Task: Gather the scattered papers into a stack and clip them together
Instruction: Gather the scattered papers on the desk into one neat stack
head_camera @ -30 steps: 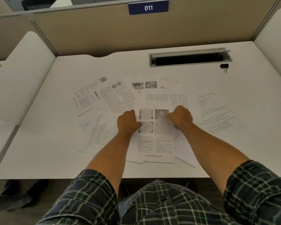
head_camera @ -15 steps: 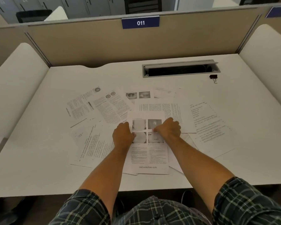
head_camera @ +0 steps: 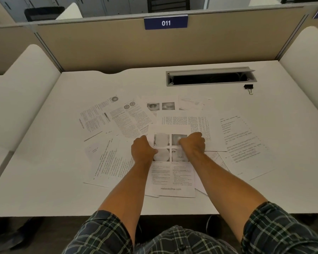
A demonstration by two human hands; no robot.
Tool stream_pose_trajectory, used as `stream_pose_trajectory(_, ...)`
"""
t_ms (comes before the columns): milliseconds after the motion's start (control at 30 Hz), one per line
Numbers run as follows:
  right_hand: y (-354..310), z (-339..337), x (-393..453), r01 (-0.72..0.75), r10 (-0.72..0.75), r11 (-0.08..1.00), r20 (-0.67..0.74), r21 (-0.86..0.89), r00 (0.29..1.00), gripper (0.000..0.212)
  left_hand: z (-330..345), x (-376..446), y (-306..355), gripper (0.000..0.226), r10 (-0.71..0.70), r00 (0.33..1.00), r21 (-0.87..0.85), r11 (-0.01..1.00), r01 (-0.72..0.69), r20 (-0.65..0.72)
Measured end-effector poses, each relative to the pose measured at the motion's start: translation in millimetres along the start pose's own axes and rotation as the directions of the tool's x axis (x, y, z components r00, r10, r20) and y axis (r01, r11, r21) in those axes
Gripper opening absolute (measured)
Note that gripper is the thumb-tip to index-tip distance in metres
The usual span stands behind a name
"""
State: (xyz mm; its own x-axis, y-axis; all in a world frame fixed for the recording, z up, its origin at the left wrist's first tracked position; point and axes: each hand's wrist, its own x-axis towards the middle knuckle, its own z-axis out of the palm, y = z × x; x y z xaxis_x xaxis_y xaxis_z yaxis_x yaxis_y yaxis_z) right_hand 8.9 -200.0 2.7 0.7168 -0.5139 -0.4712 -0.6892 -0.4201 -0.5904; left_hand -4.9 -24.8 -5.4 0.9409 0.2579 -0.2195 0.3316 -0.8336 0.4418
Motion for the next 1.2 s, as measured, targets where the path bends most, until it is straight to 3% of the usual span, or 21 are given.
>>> stream_pose_trajectory(133, 6.4, 5.1, -2.6, 0.032, -0.033, 0.998, 0.012, 0.05, 0.999, 0.059, -1.4, 2.8, 2.3, 0.053, -0.045, 0.999, -0.031, 0.998, 0.045, 0.004)
stream_pose_trajectory(333, 9.1, 3.9, 3.3, 0.023, -0.052, 0.982, 0.153, 0.186, 0.987, 0.052, 0.5, 5.9, -1.1, 0.059, -0.062, 0.998, -0.05, 0.997, 0.063, 0.028)
stream_pose_trajectory(500, 7.7, 7.8, -2.0, 0.133, -0.118, 0.991, 0.288, -0.033, 0.95, 0.077, 9.6, 7.6, -6.1, 0.079, -0.049, 0.997, -0.085, 0.995, 0.054, 0.057)
stream_pose_trajectory(600, 2.5, 8.5, -9.9, 0.168, -0.147, 0.985, 0.342, -0.032, 0.928, 0.09, 17.3, 4.6, -3.8, 0.097, -0.045, 0.997, -0.008, 0.999, 0.046, 0.058)
stream_pose_trajectory(700, -1.0, 5.3, -14.9, 0.224, -0.241, 0.97, 0.431, 0.091, 0.87, 0.072, 22.8, 2.4, -0.8, 0.105, -0.007, 0.999, 0.027, 1.0, 0.006, 0.045)
stream_pose_trajectory(767, -1.7, 3.0, -15.6, 0.281, -0.314, 0.949, 0.409, 0.141, 0.857, 0.055, 23.4, 4.3, -1.0, 0.108, -0.004, 0.999, 0.001, 1.0, 0.004, 0.044)
stream_pose_trajectory(900, -7.4, -7.2, -9.6, 0.221, -0.306, 0.936, 0.319, 0.274, 0.897, 0.042, 16.5, 14.9, -5.5, 0.113, 0.02, 0.999, -0.253, 0.967, -0.009, 0.043)
stream_pose_trajectory(1033, -10.5, -19.7, 2.3, 0.149, -0.342, 0.858, 0.33, 0.491, 0.88, 0.047, -2.2, 27.0, -10.2, 0.094, 0.011, 0.975, -0.606, 0.785, 0.13, 0.223)
stream_pose_trajectory(1100, -12.4, -23.9, 6.9, 0.153, -0.373, 0.832, 0.334, 0.533, 0.866, 0.05, -9.4, 30.3, -13.7, 0.064, 0.043, 0.94, -0.71, 0.667, 0.225, 0.339)
stream_pose_trajectory(1200, -11.3, -29.3, 14.9, 0.19, -0.382, 0.822, 0.273, 0.537, 0.883, 0.049, -15.2, 28.2, -15.9, 0.027, 0.068, 0.933, -0.752, 0.615, 0.239, 0.353)
